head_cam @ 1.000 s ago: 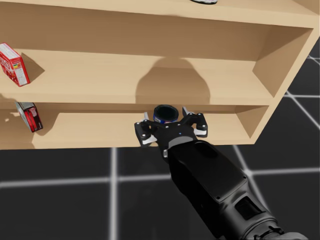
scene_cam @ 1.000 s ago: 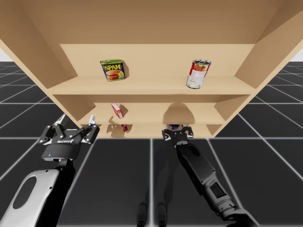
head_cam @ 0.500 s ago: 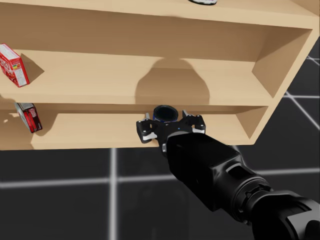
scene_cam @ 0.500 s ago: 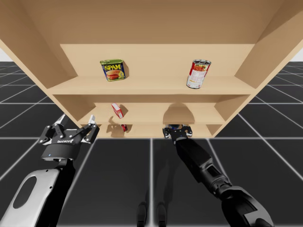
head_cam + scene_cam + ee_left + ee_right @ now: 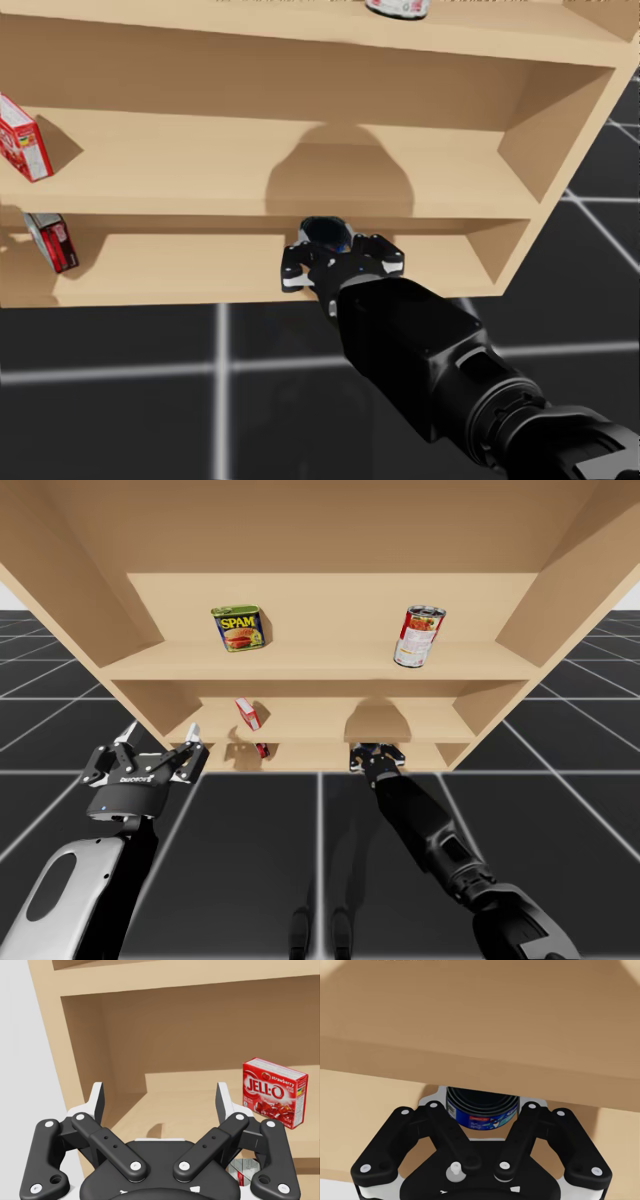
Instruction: Find the tuna fish can on the shelf and bring it to me.
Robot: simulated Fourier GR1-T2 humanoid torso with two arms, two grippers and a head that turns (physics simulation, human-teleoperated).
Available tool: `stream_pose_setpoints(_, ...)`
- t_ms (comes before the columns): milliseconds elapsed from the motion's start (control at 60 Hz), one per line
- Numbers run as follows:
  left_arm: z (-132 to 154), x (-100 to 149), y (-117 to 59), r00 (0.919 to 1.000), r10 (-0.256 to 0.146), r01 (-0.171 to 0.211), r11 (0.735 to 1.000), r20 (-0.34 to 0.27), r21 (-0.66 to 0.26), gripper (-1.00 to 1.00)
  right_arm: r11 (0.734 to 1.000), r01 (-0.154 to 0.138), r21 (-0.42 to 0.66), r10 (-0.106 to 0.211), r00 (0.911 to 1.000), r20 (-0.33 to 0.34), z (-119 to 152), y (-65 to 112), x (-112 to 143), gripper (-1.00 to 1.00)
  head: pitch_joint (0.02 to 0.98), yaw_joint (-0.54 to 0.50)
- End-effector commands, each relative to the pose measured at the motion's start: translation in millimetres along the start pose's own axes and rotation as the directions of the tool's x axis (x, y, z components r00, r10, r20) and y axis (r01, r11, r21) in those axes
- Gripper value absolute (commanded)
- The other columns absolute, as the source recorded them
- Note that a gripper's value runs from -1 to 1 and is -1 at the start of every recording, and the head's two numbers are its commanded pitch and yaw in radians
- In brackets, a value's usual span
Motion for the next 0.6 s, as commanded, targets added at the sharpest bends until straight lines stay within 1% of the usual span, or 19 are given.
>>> stream_pose_setpoints(17,-1.0,0.5,-1.4,1.0000,0.003,-0.003,1.000,0.001,-0.004,-1.00,0.995,0.007,-0.100,-0.004,0.9994,0.034,3.6,-4.6,10.8,0.97,0.728,-0.20)
stream_pose_setpoints(67,-0.8,0.5,-1.3,1.0000,0.003,-0.003,1.000,0.001,-0.004,-1.00,0.994,-0.007,-0.105,0.012,0.9987,0.050,10.3,-6.2,15.6,0.98,0.727,-0.21)
stream_pose_setpoints(117,-0.8,0.5,-1.2,1.0000,0.003,-0.003,1.000,0.000,-0.004,-1.00,0.995,-0.008,-0.102,0.014,0.9984,0.054,16.8,-7.1,18.3,0.97,0.727,-0.21)
stream_pose_setpoints(217,-0.8,0.6,-1.2,1.0000,0.002,-0.002,1.000,0.001,-0.003,-1.00,0.996,-0.021,-0.091,0.027,0.9976,0.064,30.7,-9.1,18.0,0.96,0.727,-0.21)
stream_pose_setpoints(233,-0.8,0.6,-1.1,1.0000,0.002,-0.002,1.000,0.001,-0.003,-1.00,0.996,-0.029,-0.089,0.035,0.9970,0.068,36.0,-11.3,17.2,0.97,0.726,-0.21)
stream_pose_setpoints(267,-0.9,0.5,-1.0,1.0000,0.003,-0.003,1.000,0.000,-0.003,-1.00,0.996,-0.027,-0.087,0.033,0.9972,0.067,39.9,-13.2,16.4,0.97,0.725,-0.21)
stream_pose_setpoints(350,-0.8,0.5,-1.1,1.0000,0.003,-0.003,1.000,0.001,-0.002,-1.00,0.995,-0.041,-0.094,0.048,0.9958,0.078,56.5,-21.6,13.7,0.97,0.723,-0.21)
stream_pose_setpoints(400,-0.9,0.4,-1.6,1.0000,0.001,-0.001,1.000,0.001,-0.003,-1.00,0.995,-0.040,-0.093,0.047,0.9958,0.078,66.2,-25.7,12.6,0.97,0.723,-0.21)
stream_pose_setpoints(450,-1.0,0.2,-1.5,1.0000,0.001,-0.001,1.000,0.001,-0.004,-1.00,0.995,-0.042,-0.092,0.050,0.9955,0.080,69.9,-26.8,12.0,0.98,0.723,-0.21)
stream_pose_setpoints(467,-1.0,0.0,-1.5,1.0000,0.000,0.000,1.000,0.001,-0.004,-1.00,0.995,-0.048,-0.090,0.056,0.9951,0.082,75.2,-28.3,10.7,0.97,0.721,-0.21)
stream_pose_setpoints(483,-1.1,-0.1,-1.4,1.0000,0.000,0.000,1.000,0.001,-0.003,-1.00,0.995,-0.048,-0.088,0.056,0.9952,0.080,76.8,-28.9,10.3,0.99,0.721,-0.21)
stream_pose_setpoints(517,-1.1,-0.4,-1.4,1.0000,-0.001,0.001,1.000,0.000,-0.002,-1.00,0.995,-0.047,-0.082,0.054,0.9956,0.077,82.2,-29.5,9.2,0.98,0.719,-0.22)
stream_pose_setpoints(583,-1.1,-0.4,-1.2,1.0000,-0.001,0.001,1.000,0.000,0.000,-1.00,0.995,-0.056,-0.077,0.062,0.9953,0.074,91.5,-31.1,7.2,0.98,0.714,-0.22)
stream_pose_setpoints(600,-1.1,-0.4,-1.2,1.0000,-0.001,0.001,1.000,0.000,0.001,-1.00,0.996,-0.056,-0.071,0.061,0.9955,0.073,97.8,-32.1,6.7,0.99,0.713,-0.22)
